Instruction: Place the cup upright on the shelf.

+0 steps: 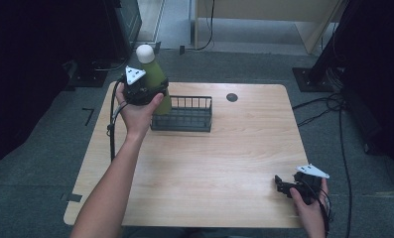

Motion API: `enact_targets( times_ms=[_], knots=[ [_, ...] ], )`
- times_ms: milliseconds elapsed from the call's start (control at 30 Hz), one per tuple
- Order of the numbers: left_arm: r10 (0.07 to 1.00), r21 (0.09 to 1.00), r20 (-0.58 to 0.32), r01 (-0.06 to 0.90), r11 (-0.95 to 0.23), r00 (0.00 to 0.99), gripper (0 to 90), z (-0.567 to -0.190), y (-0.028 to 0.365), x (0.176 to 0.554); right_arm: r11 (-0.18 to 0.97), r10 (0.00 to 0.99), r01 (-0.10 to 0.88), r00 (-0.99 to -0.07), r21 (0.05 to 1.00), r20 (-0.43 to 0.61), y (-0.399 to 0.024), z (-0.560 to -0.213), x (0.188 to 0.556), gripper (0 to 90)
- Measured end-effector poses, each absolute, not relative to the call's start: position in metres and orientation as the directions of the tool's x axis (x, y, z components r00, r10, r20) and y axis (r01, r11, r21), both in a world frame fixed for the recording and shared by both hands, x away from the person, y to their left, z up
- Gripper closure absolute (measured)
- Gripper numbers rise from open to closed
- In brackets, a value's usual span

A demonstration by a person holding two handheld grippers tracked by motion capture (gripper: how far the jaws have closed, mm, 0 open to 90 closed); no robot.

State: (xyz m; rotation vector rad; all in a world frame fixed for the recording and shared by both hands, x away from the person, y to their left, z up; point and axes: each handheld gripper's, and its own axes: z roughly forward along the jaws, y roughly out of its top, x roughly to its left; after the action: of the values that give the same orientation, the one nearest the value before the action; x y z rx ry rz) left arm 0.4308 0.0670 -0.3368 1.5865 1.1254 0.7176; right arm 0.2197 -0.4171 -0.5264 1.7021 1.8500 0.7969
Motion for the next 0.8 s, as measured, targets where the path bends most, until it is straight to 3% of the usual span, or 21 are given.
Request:
enact_targets(
  times_ms=[800],
  knots=[
    [0.925, 0.923, -0.092, 0.381, -0.06, 0.369, 21.3, -0.354, 0.06, 0.457, 0.047, 0.995, 0.703, -0.094, 0.709, 0.027, -0.417, -0.526, 0.22, 0.0]
  ],
)
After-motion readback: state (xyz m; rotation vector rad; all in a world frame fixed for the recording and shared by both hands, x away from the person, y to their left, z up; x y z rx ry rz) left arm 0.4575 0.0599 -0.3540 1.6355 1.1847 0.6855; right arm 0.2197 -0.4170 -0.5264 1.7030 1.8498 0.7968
